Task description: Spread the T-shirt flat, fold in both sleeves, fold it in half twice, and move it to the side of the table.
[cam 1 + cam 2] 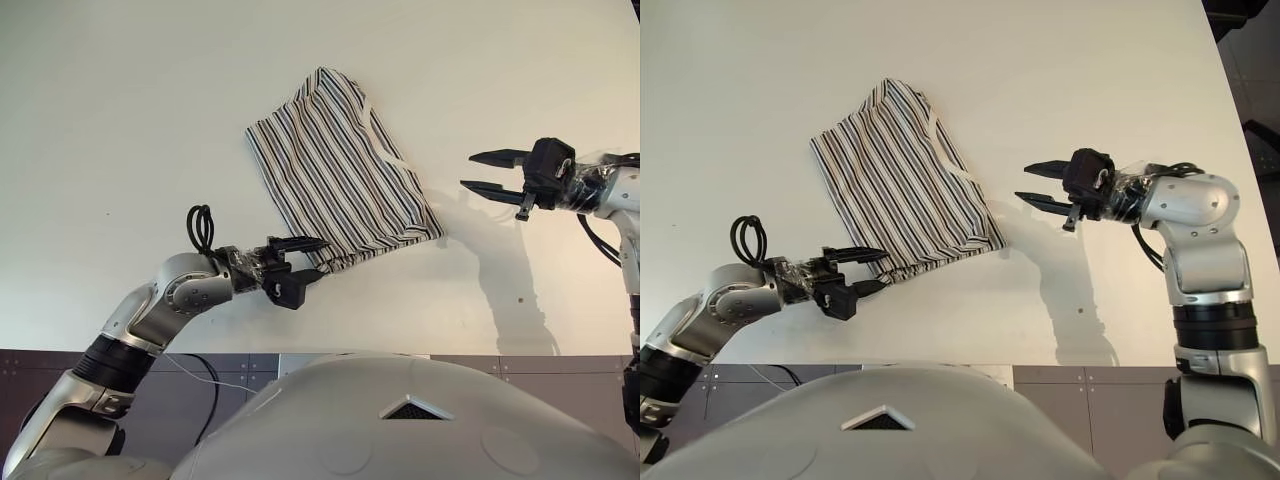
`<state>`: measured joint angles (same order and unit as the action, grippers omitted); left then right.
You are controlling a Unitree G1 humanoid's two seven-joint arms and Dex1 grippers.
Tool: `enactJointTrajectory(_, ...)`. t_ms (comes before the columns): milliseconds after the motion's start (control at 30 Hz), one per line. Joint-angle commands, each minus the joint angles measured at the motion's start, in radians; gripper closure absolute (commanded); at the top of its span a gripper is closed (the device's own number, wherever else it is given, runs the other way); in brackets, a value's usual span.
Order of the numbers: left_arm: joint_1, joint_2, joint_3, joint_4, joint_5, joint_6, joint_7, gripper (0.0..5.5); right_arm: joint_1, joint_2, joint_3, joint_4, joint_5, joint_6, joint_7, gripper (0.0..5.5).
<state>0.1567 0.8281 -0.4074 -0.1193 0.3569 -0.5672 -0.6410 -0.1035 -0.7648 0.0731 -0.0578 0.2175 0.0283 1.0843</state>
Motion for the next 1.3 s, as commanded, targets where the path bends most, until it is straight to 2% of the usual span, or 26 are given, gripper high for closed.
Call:
enactJointTrajectory(33,0.012,0.018,-0.037,0.084,0.060,0.008,-0.042,3.35,-0.012,0.005,0.008,-0.011,-0.015,0.003,-0.010,3.80)
enactJointTrajectory(333,-0.016,0.013,-0.054,0.154,0.003,-0.008,-0.068,4.91,-0.025,0.006,0.012,-0.019,-0.018,-0.003,-0.010,3.80)
enactJointTrajectory(467,-0.016,0.038,-0.058,0.144,-0.018,-0.064,-0.094,5.28,-0.003,-0.040,0.028,-0.007,-0.077,-0.106,0.022,3.80)
enactJointTrajectory(600,-0.007,0.112,-0.050,0.115,-0.034,-0.214,-0.112,5.31,0.084,-0.120,0.063,0.027,-0.206,-0.421,0.054,3.80)
enactJointTrajectory(633,-0.007,0.122,-0.049,0.115,-0.034,-0.239,-0.114,5.33,0.103,-0.128,0.070,0.030,-0.230,-0.486,0.048,3.61)
enactJointTrajectory(733,-0.004,0.142,-0.044,0.118,-0.032,-0.286,-0.118,5.33,0.133,-0.117,0.119,0.087,-0.343,-0.698,-0.009,3.17)
enactJointTrajectory(900,-0.018,0.145,-0.041,0.158,-0.011,-0.331,-0.113,5.33,0.172,-0.106,0.209,0.181,-0.517,-0.916,-0.107,3.12)
enactJointTrajectory(1133,-0.028,0.141,-0.045,0.168,-0.010,-0.346,-0.122,5.33,0.086,-0.031,0.299,0.268,-0.668,-1.003,-0.253,3.12)
enactJointTrajectory(1300,-0.044,0.134,-0.053,0.176,-0.005,-0.348,-0.128,5.33,0.040,-0.010,0.361,0.276,-0.692,-1.021,-0.296,3.12)
